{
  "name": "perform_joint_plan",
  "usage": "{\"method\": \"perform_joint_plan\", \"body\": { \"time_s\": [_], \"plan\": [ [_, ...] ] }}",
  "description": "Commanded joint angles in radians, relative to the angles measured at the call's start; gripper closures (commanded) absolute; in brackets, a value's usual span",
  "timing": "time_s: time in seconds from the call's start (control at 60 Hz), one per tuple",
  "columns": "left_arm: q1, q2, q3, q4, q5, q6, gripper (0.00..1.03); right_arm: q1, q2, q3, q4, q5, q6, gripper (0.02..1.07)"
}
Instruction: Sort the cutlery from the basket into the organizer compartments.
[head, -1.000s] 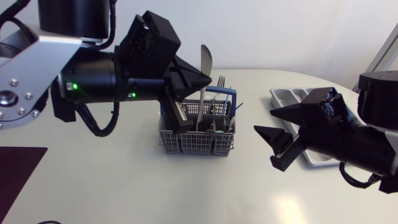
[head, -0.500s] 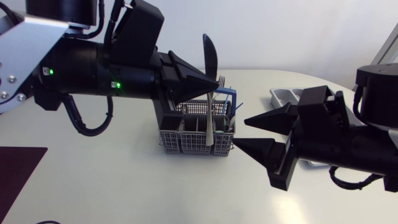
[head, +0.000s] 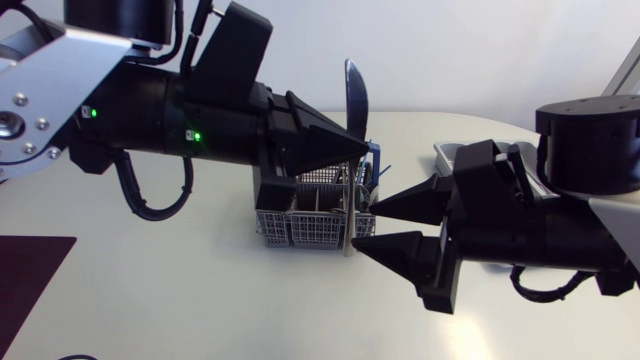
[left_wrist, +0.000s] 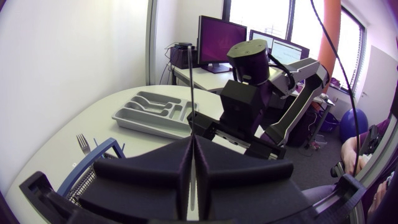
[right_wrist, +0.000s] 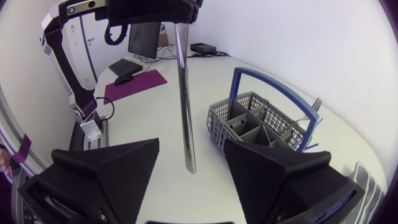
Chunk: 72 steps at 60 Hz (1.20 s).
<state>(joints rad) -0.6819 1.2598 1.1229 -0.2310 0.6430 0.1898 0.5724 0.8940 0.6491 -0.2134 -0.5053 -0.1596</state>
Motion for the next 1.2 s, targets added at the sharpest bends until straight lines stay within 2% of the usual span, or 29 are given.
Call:
{"method": "perform_joint_plan", "body": {
  "time_s": [0.0, 0.133, 0.183, 0.267, 0.583, 0.967, 1.017, 1.033, 1.067, 1.183],
  "plan": [
    [0.001, 0.015, 0.041, 0.01, 0.02, -0.027, 1.0, 0.017, 0.019, 0.027, -0.003, -0.01, 0.022, 0.31],
    [0.001, 0.021, 0.038, 0.01, 0.034, -0.03, 1.0, 0.032, 0.031, 0.029, 0.0, -0.009, 0.025, 0.32],
    [0.002, 0.023, 0.038, 0.01, 0.037, -0.03, 1.0, 0.035, 0.031, 0.029, 0.002, -0.009, 0.025, 0.38],
    [0.005, 0.023, 0.035, 0.012, 0.037, -0.03, 1.0, 0.04, 0.037, 0.027, 0.005, -0.012, 0.025, 0.6],
    [0.008, 0.027, 0.035, 0.012, 0.049, -0.036, 1.0, 0.055, 0.059, 0.034, 0.009, -0.016, 0.026, 1.0],
    [0.008, 0.027, 0.037, 0.012, 0.063, -0.05, 1.0, 0.053, 0.063, 0.038, 0.009, -0.033, 0.042, 1.0],
    [0.007, 0.027, 0.037, 0.012, 0.063, -0.05, 1.0, 0.053, 0.063, 0.038, 0.009, -0.033, 0.045, 0.92],
    [0.007, 0.027, 0.037, 0.012, 0.063, -0.05, 1.0, 0.053, 0.063, 0.04, 0.011, -0.033, 0.046, 0.84],
    [0.005, 0.027, 0.037, 0.012, 0.064, -0.05, 1.0, 0.055, 0.063, 0.041, 0.011, -0.033, 0.048, 0.77],
    [0.004, 0.029, 0.037, 0.012, 0.064, -0.05, 1.0, 0.053, 0.063, 0.047, 0.016, -0.033, 0.052, 0.74]
  ]
}}
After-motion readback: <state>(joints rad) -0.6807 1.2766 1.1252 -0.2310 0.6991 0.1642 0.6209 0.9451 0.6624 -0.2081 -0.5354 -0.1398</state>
